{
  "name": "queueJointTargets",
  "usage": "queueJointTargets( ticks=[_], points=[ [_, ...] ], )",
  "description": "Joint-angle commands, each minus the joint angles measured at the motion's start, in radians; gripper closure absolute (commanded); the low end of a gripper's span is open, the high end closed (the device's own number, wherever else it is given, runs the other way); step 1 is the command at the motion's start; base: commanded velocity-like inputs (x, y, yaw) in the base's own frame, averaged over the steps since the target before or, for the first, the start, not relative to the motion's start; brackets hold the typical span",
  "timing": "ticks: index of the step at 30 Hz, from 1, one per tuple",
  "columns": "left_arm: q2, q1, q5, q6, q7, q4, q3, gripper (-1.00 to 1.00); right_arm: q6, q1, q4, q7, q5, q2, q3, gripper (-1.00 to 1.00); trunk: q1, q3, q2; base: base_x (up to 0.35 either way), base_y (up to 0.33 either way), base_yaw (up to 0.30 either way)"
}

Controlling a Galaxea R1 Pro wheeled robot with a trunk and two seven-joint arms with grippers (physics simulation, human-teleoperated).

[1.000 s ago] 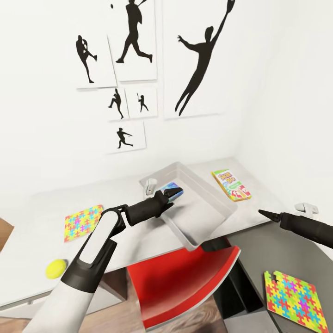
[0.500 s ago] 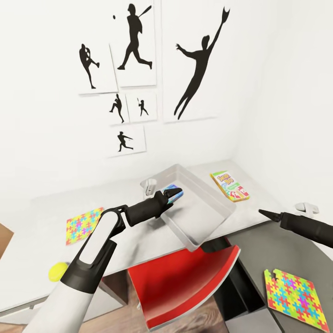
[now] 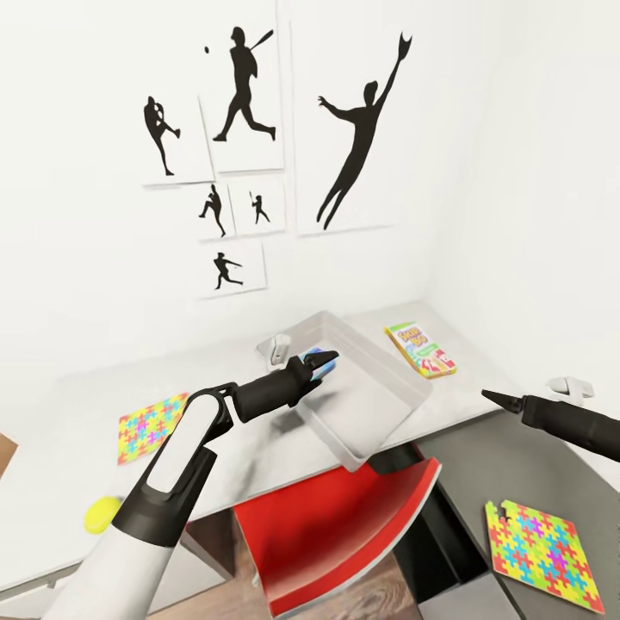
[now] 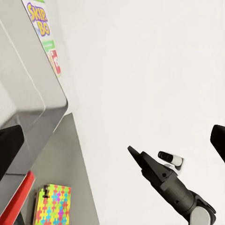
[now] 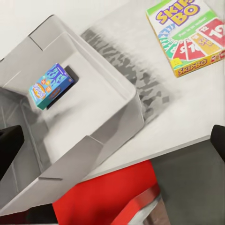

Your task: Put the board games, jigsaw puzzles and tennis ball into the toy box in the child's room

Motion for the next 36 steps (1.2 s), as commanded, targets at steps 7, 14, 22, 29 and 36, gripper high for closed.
queueJointTargets(
  ticks=[7, 14, 22, 29, 36],
  points=[
    [0.0, 0.0, 0.01, 0.002, 0.01, -0.001, 0.001, -1.0, 0.005, -0.001, 0.0, 0.007, 0.005, 0.0, -0.001, -1.0, 0.001, 0.01, -0.002, 0.0, 0.001, -0.092],
    [0.0, 0.0, 0.01, 0.002, 0.01, -0.001, 0.001, -1.0, 0.005, -0.002, 0.0, 0.008, 0.005, 0.0, -0.001, -1.0, 0.001, 0.021, -0.002, 0.0, 0.001, -0.121],
    [-0.002, 0.0, 0.0, 0.002, 0.01, -0.001, 0.001, -1.0, 0.005, -0.003, 0.0, 0.008, 0.005, 0.0, -0.001, -1.0, 0.001, 0.034, -0.002, 0.0, 0.0, -0.135],
    [-0.004, 0.001, -0.018, 0.001, 0.009, -0.001, 0.001, -1.0, 0.005, -0.002, 0.0, 0.008, 0.006, 0.0, -0.001, -1.0, 0.001, 0.045, -0.002, 0.0, 0.0, -0.16],
    [-0.005, 0.001, -0.028, 0.001, 0.01, -0.001, 0.001, -1.0, 0.005, -0.002, 0.0, 0.008, 0.006, 0.0, -0.002, -1.0, 0.001, 0.051, -0.002, 0.0, 0.0, -0.109]
  ],
)
